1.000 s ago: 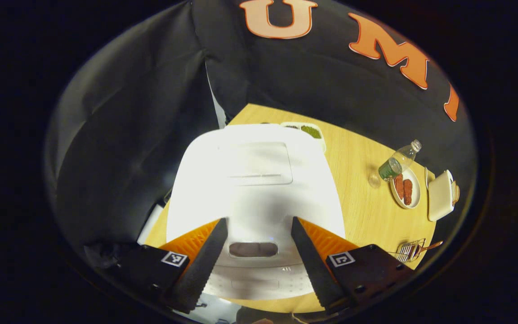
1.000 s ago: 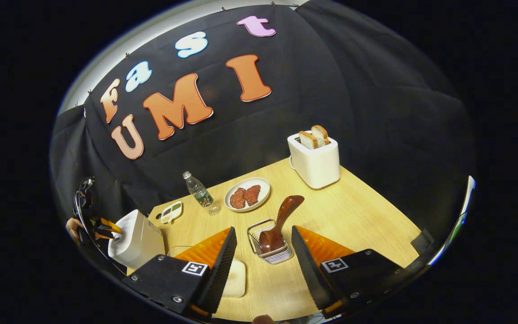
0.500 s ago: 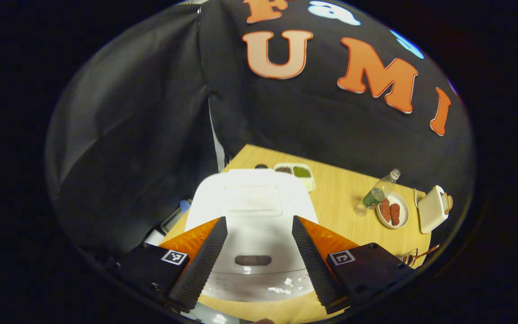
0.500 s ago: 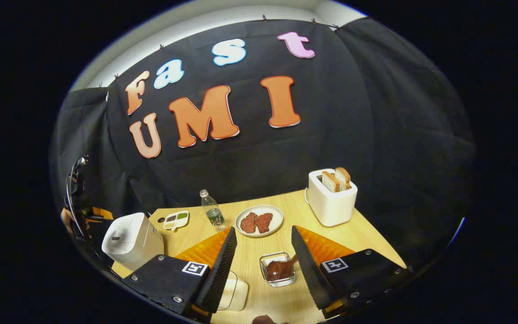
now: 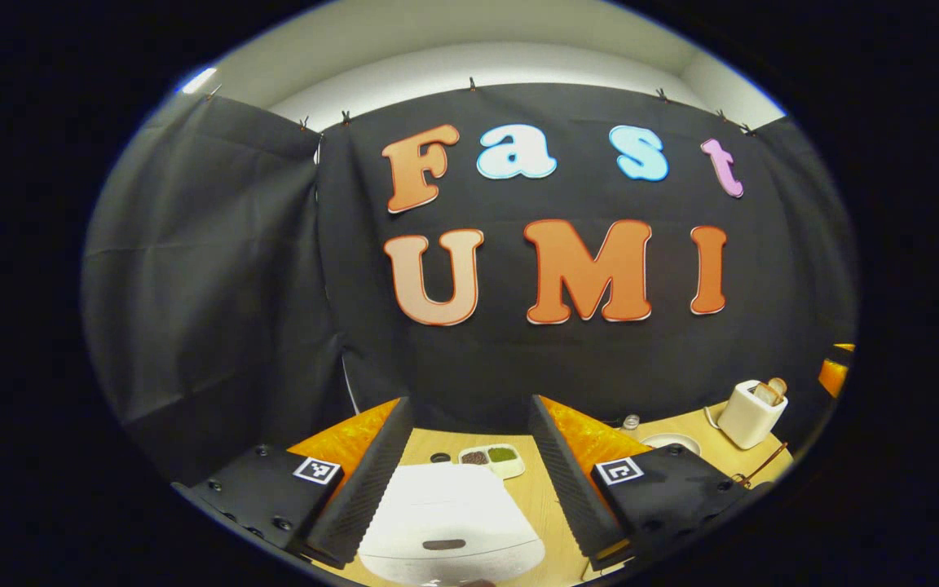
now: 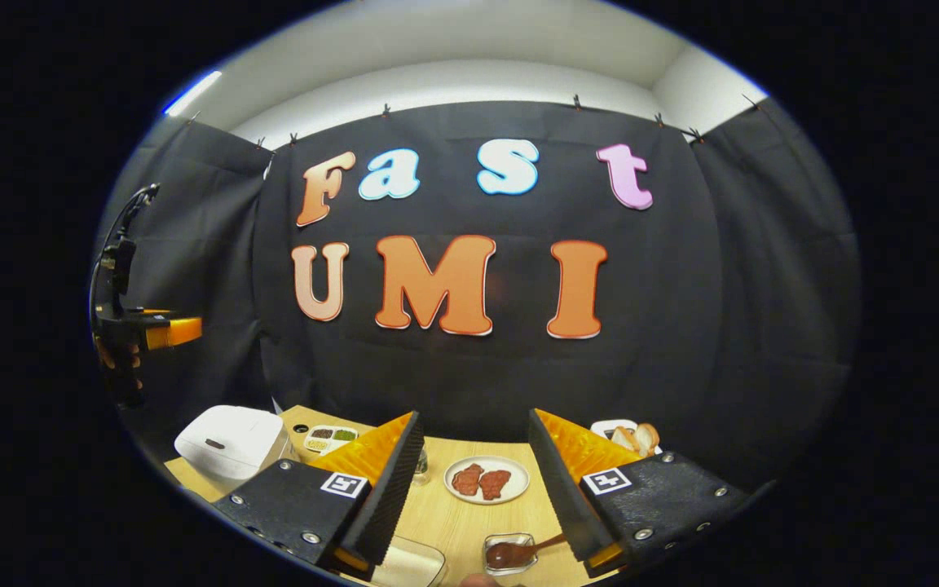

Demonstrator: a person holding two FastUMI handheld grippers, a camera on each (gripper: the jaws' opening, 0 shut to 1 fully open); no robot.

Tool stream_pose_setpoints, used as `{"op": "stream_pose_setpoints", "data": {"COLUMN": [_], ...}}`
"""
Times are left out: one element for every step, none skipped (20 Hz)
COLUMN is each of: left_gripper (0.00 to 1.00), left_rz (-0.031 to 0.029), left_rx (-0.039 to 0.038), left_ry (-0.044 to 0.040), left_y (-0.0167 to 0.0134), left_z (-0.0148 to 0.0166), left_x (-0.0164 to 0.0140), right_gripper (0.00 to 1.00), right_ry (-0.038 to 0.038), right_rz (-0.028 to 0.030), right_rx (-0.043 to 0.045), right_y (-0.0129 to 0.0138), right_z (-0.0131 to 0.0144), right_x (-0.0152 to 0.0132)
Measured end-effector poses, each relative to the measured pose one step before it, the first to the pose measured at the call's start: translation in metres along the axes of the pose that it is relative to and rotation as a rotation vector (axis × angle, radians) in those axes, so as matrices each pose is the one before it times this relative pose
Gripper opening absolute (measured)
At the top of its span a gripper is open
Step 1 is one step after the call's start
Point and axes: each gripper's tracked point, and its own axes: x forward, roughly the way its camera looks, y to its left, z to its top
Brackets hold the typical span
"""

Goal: Close the left gripper, press the button to open the rice cooker; take a wooden spoon from the chopstick holder with the right hand, scoop a spoonful of rice and pour it into the rice cooker, then put the wooden spoon back into the chopstick holder.

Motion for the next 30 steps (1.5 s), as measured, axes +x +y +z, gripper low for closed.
{"op": "stream_pose_setpoints", "data": {"left_gripper": [0.99,1.0,1.0,0.97,0.99,0.97,0.99,0.99,0.99,0.99,0.99,0.99,0.99,0.99,0.99,0.99,0.99,0.99,0.99,1.0,1.0,1.0,1.0,1.0,1.0,1.0,1.0,1.0,1.0,1.0], "left_rz": [-0.00789,-0.00523,-0.00023,-0.00406,0.00068,-0.00765,-0.01963,-0.0438,-0.02473,-0.00818,-0.00403,-0.0052,-0.00498,-0.00738,-0.00598,-0.00961,-0.01619,-0.00732,0.00582,-0.00148,0.00325,-0.00686,-0.00032,0.00151,-0.00628,0.00093,0.00195,0.00659,-0.00046,0.00209], "left_rx": [-0.00963,-0.00788,-0.00554,0.00002,0.00012,-0.00726,-0.01486,-0.01038,-0.00293,0.00502,0.01061,0.00658,0.00705,0.00483,0.00382,-0.00009,-0.00518,0.00001,0.00296,0.00161,-0.0024,-0.00352,-0.00458,-0.00655,-0.00548,-0.00301,0.00096,0.00262,0.00278,0.00197], "left_ry": [-0.01687,-0.01121,-0.00227,-0.01052,-0.01064,-0.00776,-0.00034,0.00311,0.00148,-0.00647,-0.00197,-0.01152,-0.00802,-0.0072,0.00077,-0.00788,-0.00203,0.0009,0.00102,-0.00046,-0.00402,0.00141,0.00391,0.00262,0.00409,0.00284,0.00188,-0.00014,0.00104,-0.00422], "left_y": [-0.00093,-0.00204,-0.00199,0.00139,-0.00213,-0.00609,-0.01062,-0.01449,-0.00876,-0.0034,-0.00099,-0.00311,-0.0051,-0.00403,-0.00424,-0.00318,-0.00583,-0.00237,0.0034,-0.00029,-0.00157,-0.00228,-0.00183,-0.00013,-0.00241,0.00027,0.00222,0.00222,-0.00013,0.00037], "left_z": [0.003,0.00065,-0.0034,0.00526,0.00108,-0.00148,-0.00249,-0.00244,-0.0017,0.00187,0.00068,0.00306,0.00276,0.00064,-0.00135,0.00082,0.00006,-0.00031,-0.00088,0.00061,0.00039,-0.00131,-0.0035,-0.00218,-0.00242,-0.00134,-0.00134,0.00025,-0.00051,0.00145], "left_x": [-0.00438,-0.00489,-0.00381,-0.00887,-0.00389,-0.00379,-0.0028,-0.00226,-0.00061,0.00005,-0.00016,0.00037,-0.00025,-0.00076,-0.00067,0.00046,0.0007,0.0008,0.00081,-0.00072,0.00037,-0.00121,-0.0014,-0.00097,-0.00078,-0.00093,0.00068,0.00028,0.00048,0.0001], "right_gripper": [0.81,0.81,0.81,0.82,0.82,0.82,0.82,0.8,0.84,0.84,0.84,0.84,0.84,0.85,0.84,0.86,0.86,0.85,0.85,0.85,0.85,0.85,0.85,0.85,0.85,0.85,0.85,0.85,0.85,0.85], "right_ry": [-0.01595,-0.00982,-0.01023,-0.01335,-0.01324,-0.00827,-0.00303,-0.00352,-0.00171,-0.00231,-0.00346,-0.00208,-0.00357,-0.00006,0.0052,0.0129,0.00246,-0.00106,-0.00087,-0.00314,-0.00322,-0.00545,-0.00224,0.00172,0.00161,0.00242,-0.00186,0.0,0.00262,0.00031], "right_rz": [0.01007,0.00283,0.00269,0.00391,0.00102,0.00039,-0.0051,0.00327,-0.00891,0.00143,-0.00272,-0.00073,-0.00495,-0.00234,-0.00181,-0.00689,-0.00047,0.00911,0.00288,0.00498,-0.0025,-0.0013,0.00043,0.00416,0.00166,-0.00075,0.00065,-0.00005,0.00246,0.00051], "right_rx": [-0.01868,-0.0162,-0.01343,-0.01086,-0.00625,-0.00391,-0.00389,-0.00117,0.00345,0.00623,0.00362,-0.00247,-0.00454,-0.00127,0.00344,0.0025,0.01027,0.01142,0.00838,0.00247,-0.00309,-0.00436,-0.00275,-0.00191,-0.00098,-0.00066,0.00156,0.0047,0.00396,0.00347], "right_y": [0.00832,0.00693,0.00529,0.00552,0.00403,0.00449,0.00264,0.00354,0.00118,0.00164,0.00152,-0.00053,-0.00114,-0.00061,0.00162,0.00206,0.00218,0.00511,0.00242,0.00236,0.00078,-0.00163,0.00073,-0.00022,0.00223,0.00044,0.00041,0.00036,0.00206,0.00066], "right_z": [0.00564,0.0033,0.00337,0.00353,0.00367,0.00213,-0.00046,-0.00056,0.00193,0.00017,0.00064,0.00112,-0.00025,0.00041,-0.00003,-0.0036,-0.00114,0.00127,-0.00023,0.00026,-0.00004,0.00173,0.00116,-0.00089,-0.00072,-0.00089,0.00138,0.00024,0.0002,0.00007], "right_x": [-0.00074,-0.00102,0.00026,-0.00097,-0.00179,-0.00066,-0.00032,-0.00082,0.0006,0.00084,0.0006,0.00055,0.00129,-0.00038,0.00037,-0.00044,-0.00043,-0.00012,-0.00178,-0.00043,0.00082,-0.00086,0.00022,0.00017,0.00061,0.0002,0.0,0.00022,0.00139,0.00077]}}
